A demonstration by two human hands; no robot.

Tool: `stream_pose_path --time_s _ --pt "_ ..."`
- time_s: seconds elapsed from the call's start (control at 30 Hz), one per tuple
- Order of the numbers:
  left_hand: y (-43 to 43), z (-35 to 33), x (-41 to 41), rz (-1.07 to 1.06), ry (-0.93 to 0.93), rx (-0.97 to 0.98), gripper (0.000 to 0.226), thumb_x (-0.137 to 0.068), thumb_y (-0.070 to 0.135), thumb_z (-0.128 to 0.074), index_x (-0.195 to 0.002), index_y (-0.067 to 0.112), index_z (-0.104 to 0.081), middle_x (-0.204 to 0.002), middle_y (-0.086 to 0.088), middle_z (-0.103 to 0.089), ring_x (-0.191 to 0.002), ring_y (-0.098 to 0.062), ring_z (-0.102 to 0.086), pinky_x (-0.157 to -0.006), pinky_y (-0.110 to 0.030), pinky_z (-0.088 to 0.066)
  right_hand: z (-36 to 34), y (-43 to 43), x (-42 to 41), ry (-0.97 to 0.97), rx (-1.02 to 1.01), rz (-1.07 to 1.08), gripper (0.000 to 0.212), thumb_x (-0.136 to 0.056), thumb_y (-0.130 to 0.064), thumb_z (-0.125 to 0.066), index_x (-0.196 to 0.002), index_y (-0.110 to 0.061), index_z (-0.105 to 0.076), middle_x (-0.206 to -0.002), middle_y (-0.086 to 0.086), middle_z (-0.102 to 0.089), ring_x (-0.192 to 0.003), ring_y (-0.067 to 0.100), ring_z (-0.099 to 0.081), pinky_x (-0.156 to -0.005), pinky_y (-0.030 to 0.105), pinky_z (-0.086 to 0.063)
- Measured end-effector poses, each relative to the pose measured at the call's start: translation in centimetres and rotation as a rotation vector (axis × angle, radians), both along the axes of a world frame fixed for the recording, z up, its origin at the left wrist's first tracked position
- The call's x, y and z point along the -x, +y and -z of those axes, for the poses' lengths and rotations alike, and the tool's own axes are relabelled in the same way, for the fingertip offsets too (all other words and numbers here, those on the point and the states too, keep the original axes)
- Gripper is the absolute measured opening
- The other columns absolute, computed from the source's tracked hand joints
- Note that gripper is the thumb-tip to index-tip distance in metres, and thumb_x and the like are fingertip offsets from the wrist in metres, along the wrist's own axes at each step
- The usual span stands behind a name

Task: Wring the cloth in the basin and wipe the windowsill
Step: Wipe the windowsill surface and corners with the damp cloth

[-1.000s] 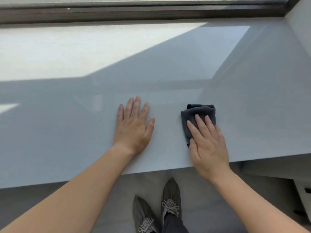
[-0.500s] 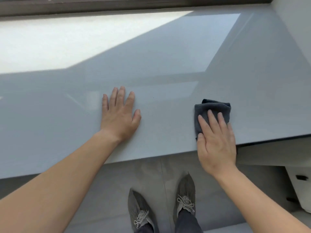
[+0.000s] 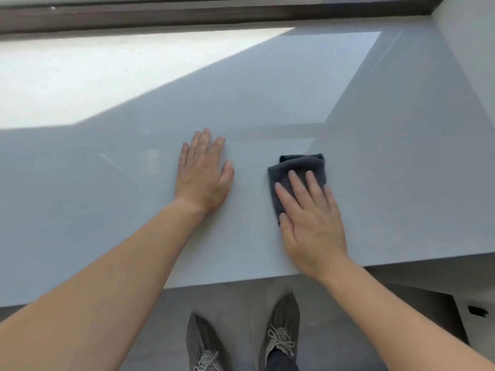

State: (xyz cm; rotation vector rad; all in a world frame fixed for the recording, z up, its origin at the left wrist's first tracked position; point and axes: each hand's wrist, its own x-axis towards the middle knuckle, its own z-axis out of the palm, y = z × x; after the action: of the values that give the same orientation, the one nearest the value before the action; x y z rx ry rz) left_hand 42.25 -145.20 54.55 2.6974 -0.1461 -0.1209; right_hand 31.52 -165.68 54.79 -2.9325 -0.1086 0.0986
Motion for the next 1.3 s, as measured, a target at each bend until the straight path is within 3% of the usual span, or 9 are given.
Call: stream_pose_path --time_s 0.07,0.13,0.33,0.47,0.53,0.73,0.93,1.13,1.3 --pt "-0.3 0.6 -0.5 -0.063 0.0 -0.031 0.059 -0.101 0.037 -0.036 -0.156 0.021 -0.024 -0.167 -0.004 -0.007 -0.153 -0.014 0.002 -0.123 -0.035 0.007 0.3 0.4 0.3 -0.013 -0.021 -0.247 0.056 -0.093 -0.034 -0.039 -0.148 -0.024 -0.045 -0.161 0.001 -0.033 -0.152 0.027 -0.019 -0.121 0.051 -0.017" --pt "-0.3 1.1 -0.3 -0.048 -0.013 -0.093 0.062 -0.099 0.043 -0.03 -0.156 0.023 -0.023 -0.168 -0.004 -0.004 -0.153 -0.014 0.005 -0.123 -0.036 0.007 0.4 -1.8 -1.5 0.0 -0.029 -0.337 0.056 -0.093 -0.033 -0.038 -0.148 -0.025 -0.046 -0.16 0.0 -0.033 -0.152 0.025 -0.019 -0.122 0.048 -0.015" --pt "0.0 1.3 -0.3 -0.05 -0.019 -0.148 0.071 -0.091 0.049 -0.023 -0.156 0.023 -0.023 -0.168 -0.004 -0.004 -0.153 -0.014 0.004 -0.122 -0.034 0.01 0.2 -3.1 -9.5 0.045 0.003 0.227 0.057 -0.1 -0.036 -0.028 -0.156 -0.029 -0.025 -0.167 -0.003 -0.011 -0.154 0.02 0.0 -0.124 0.043 0.002" --pt "0.1 1.2 0.0 -0.054 -0.01 -0.17 0.07 -0.092 0.048 -0.021 -0.157 0.024 -0.018 -0.168 -0.002 0.0 -0.153 -0.012 0.007 -0.121 -0.033 0.012 0.4 0.7 -7.9 0.017 -0.011 -0.209 0.056 -0.098 -0.036 -0.031 -0.153 -0.026 -0.036 -0.165 -0.001 -0.023 -0.153 0.024 -0.01 -0.124 0.047 -0.005" --pt "0.2 1.1 0.1 -0.043 -0.001 -0.173 0.069 -0.093 0.047 -0.019 -0.158 0.024 -0.015 -0.168 -0.002 0.002 -0.152 -0.012 0.009 -0.121 -0.032 0.013 0.1 -0.9 -8.9 0.046 -0.03 -0.3 0.057 -0.096 -0.037 -0.028 -0.152 -0.027 -0.038 -0.164 -0.003 -0.025 -0.153 0.021 -0.012 -0.124 0.043 -0.005" --pt "0.3 0.9 0.2 -0.052 0.004 -0.207 0.069 -0.092 0.048 -0.019 -0.158 0.025 -0.018 -0.168 -0.004 -0.002 -0.153 -0.014 0.006 -0.12 -0.031 0.014 0.5 -4.8 -16.1 0.057 -0.001 0.173 0.056 -0.101 -0.035 -0.025 -0.157 -0.03 -0.023 -0.167 -0.004 -0.009 -0.154 0.02 0.002 -0.124 0.043 0.003" --pt "0.1 0.3 0.2 -0.058 0.034 -0.19 0.068 -0.092 0.045 -0.024 -0.157 0.023 -0.021 -0.167 -0.005 -0.005 -0.153 -0.016 0.004 -0.122 -0.035 0.01 0.6 -2.3 -15.0 0.052 -0.022 -0.329 0.057 -0.097 -0.037 -0.028 -0.153 -0.03 -0.033 -0.165 -0.005 -0.02 -0.154 0.021 -0.006 -0.124 0.043 -0.003" --pt "-0.9 -0.6 -1.2 -0.114 -0.01 -0.133 0.061 -0.091 0.041 -0.034 -0.145 0.013 -0.044 -0.157 -0.019 -0.029 -0.149 -0.032 -0.019 -0.123 -0.042 -0.003 0.7 -4.7 -21.8 0.056 -0.005 0.169 0.057 -0.1 -0.037 -0.023 -0.157 -0.031 -0.021 -0.167 -0.005 -0.008 -0.154 0.022 0.002 -0.124 0.044 0.003" --pt "-2.7 -0.3 -5.8 -0.074 -0.084 -0.048 0.053 -0.096 0.034 -0.04 -0.144 0.012 -0.042 -0.161 -0.017 -0.021 -0.151 -0.03 -0.011 -0.123 -0.042 0.002 0.6 -2.2 -20.1 0.042 0.007 -0.31 0.056 -0.099 -0.039 -0.029 -0.154 -0.034 -0.028 -0.166 -0.007 -0.015 -0.154 0.02 -0.004 -0.124 0.043 0.0"
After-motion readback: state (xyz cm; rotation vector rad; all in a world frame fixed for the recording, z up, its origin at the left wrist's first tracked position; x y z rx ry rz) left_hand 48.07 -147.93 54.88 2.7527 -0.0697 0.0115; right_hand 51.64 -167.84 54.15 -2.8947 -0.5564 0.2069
